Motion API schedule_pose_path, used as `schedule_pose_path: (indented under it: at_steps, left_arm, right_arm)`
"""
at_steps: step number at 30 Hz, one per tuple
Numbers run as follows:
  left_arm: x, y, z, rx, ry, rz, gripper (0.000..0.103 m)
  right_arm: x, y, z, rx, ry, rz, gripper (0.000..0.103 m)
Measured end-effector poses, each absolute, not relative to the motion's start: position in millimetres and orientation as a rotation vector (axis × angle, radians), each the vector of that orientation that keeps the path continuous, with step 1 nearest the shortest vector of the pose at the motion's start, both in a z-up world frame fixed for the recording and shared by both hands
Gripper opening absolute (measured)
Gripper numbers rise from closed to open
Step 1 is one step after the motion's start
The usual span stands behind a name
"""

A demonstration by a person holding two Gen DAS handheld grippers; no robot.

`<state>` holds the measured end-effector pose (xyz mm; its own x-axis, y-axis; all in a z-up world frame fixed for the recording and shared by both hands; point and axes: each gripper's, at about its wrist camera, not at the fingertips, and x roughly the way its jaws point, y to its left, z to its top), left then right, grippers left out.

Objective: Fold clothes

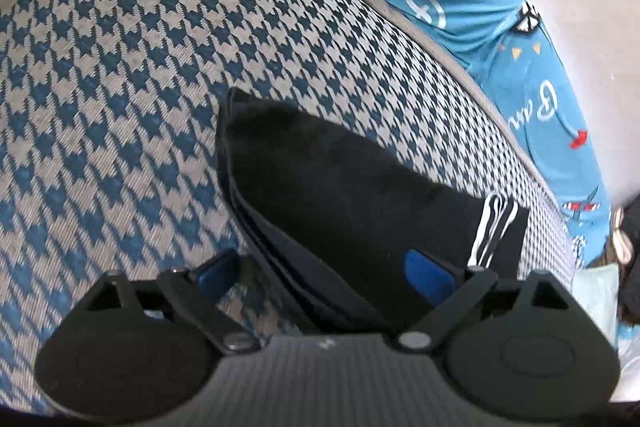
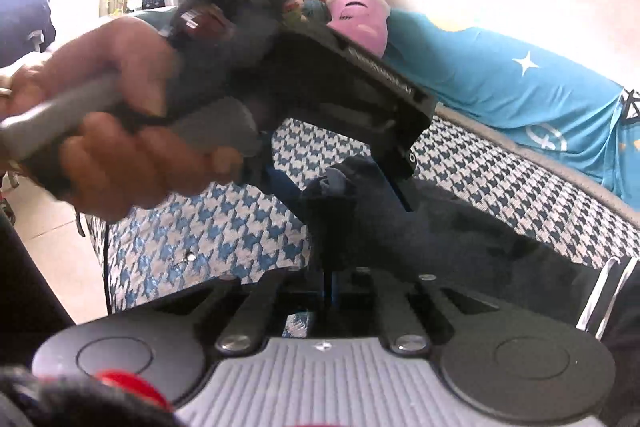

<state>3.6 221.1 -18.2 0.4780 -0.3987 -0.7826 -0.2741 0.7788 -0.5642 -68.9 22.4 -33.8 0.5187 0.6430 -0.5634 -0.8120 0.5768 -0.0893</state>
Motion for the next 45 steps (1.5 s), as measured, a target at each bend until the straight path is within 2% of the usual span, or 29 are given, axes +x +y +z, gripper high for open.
schedule_pose_path:
  at_steps: [5, 12, 16, 18, 19, 21, 22, 31, 45]
  left_arm:
    - [16.8, 223.4, -21.8, -0.716, 1.074, -0.077, 0.092]
    - [33.9, 236.7, -25.4, -0.745, 1.032, -0.034, 0.071]
    - [39.6, 233.1, -25.1, -0.699, 1.022, -0.017, 0.065]
    - [41.3, 229.0, -25.1, -0.668, 1.017, 0.002, 0.048]
    - [41.2, 227.8, -25.4, -0.653, 1.015, 0.012, 0.044]
    - [41.0, 226.3, -26.6, -0.64, 1.01, 0.028, 0.023]
    - [41.0, 226.2, -27.4, -0.641, 1.008, 0.035, 0.018]
    - [33.2, 206.4, -8.5, -0.662, 0.89, 0.034, 0.015]
    - [41.7, 101.1, 51.6, -0.542, 0.677, -0.123, 0.015]
  right_arm:
    - [-76.2, 12.7, -29.3, -0.344, 0.504, 0.89, 0.006]
    - [-78.4, 7.7, -23.6, -0.338, 0.499, 0.889, 0.006]
    - [-78.3, 6.5, -20.2, -0.338, 0.498, 0.889, 0.006]
    - [-78.3, 5.9, -18.5, -0.339, 0.497, 0.889, 0.006]
    - [-78.3, 5.6, -17.6, -0.339, 0.496, 0.889, 0.006]
    - [-78.6, 4.6, -16.2, -0.34, 0.493, 0.887, 0.006]
    - [-78.8, 3.1, -15.6, -0.341, 0.49, 0.884, 0.006]
    - [-79.4, -28.1, -4.9, -0.334, 0.448, 0.806, 0.005]
    - [-82.0, -110.5, 21.5, -0.29, 0.364, 0.62, 0.005]
